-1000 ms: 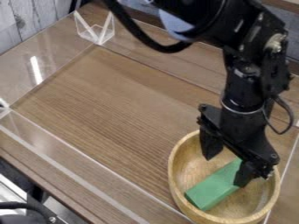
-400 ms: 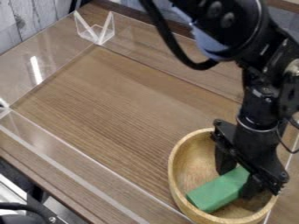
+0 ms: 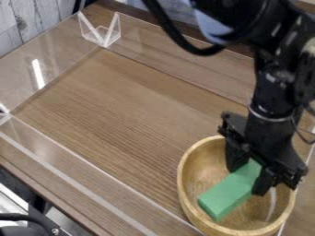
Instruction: Move green object from inside the wooden bowl to the table next to it
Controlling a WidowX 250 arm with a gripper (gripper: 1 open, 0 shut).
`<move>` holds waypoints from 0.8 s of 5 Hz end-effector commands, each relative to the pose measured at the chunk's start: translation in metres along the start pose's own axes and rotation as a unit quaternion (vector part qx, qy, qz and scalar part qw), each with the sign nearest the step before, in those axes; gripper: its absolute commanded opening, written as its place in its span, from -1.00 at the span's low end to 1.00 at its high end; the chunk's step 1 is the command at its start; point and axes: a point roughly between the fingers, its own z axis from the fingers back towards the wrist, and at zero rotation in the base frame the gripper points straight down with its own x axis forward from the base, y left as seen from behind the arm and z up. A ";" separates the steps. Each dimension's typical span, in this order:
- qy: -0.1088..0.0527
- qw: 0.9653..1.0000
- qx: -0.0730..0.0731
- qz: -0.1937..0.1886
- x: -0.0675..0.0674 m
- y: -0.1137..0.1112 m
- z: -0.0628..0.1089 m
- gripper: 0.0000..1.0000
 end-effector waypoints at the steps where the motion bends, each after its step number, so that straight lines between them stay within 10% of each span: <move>1: -0.046 0.999 0.000 0.010 0.013 0.007 0.025 -1.00; 4: -0.059 0.998 -0.006 -0.023 0.015 0.030 0.032 -1.00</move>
